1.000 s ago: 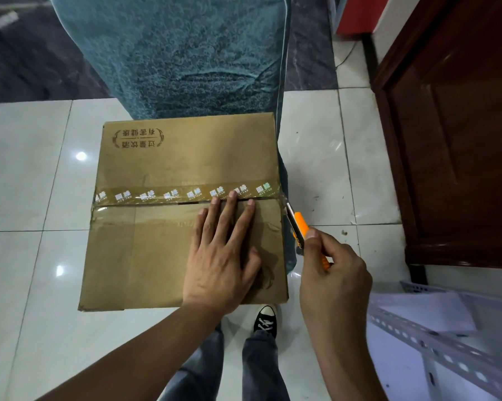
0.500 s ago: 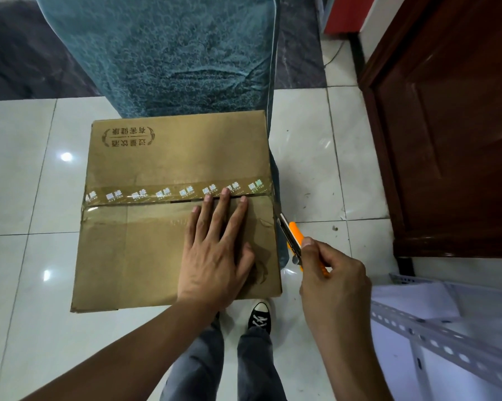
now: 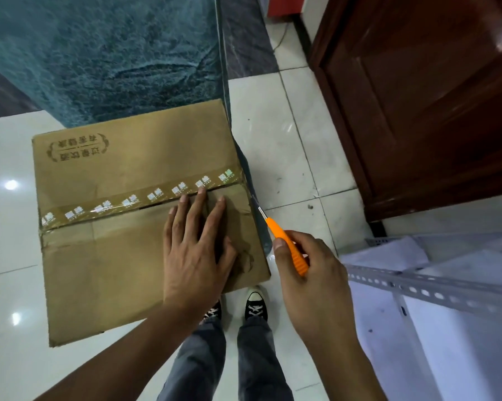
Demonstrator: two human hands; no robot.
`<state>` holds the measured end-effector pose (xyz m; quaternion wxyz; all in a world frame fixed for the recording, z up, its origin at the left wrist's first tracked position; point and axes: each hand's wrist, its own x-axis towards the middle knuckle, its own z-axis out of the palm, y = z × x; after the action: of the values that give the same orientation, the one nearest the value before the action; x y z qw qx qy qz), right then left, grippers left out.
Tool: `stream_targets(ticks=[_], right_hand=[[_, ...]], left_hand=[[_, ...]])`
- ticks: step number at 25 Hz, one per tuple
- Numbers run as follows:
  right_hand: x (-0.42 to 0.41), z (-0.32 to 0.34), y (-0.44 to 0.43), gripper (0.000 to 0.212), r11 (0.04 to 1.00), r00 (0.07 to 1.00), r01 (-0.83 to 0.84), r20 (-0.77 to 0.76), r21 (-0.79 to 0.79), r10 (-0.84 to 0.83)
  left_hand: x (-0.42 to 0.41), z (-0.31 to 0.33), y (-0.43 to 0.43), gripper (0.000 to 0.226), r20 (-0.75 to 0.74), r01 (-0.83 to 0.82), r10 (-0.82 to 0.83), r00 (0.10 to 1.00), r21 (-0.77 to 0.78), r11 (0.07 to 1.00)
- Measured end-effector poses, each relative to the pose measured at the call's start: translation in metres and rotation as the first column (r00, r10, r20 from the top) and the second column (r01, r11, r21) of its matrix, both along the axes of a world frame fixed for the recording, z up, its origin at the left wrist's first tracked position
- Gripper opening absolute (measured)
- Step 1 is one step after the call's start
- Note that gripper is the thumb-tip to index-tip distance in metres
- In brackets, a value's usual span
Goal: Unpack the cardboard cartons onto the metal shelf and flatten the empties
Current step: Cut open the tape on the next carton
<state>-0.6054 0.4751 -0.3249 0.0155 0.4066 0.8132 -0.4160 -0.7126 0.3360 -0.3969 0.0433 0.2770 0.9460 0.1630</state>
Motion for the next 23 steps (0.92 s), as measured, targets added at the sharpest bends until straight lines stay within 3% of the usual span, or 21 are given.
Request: stream_targets(ticks=[6,23], right_hand=[[0.004,-0.003,-0.007,0.038,0.997,0.998,0.067,-0.01,0.041,-0.067],[0.133,-0.011,0.014,0.027,0.935,0.954,0.297,-0.028,0.192,-0.297]], left_hand=[[0.006,0.006,-0.002,0.055,0.021,0.285,-0.288,0.958,0.082,0.955],[0.115,0.03,0.041,0.051,0.186,0.41,-0.429,0.884,0.134,0.902]])
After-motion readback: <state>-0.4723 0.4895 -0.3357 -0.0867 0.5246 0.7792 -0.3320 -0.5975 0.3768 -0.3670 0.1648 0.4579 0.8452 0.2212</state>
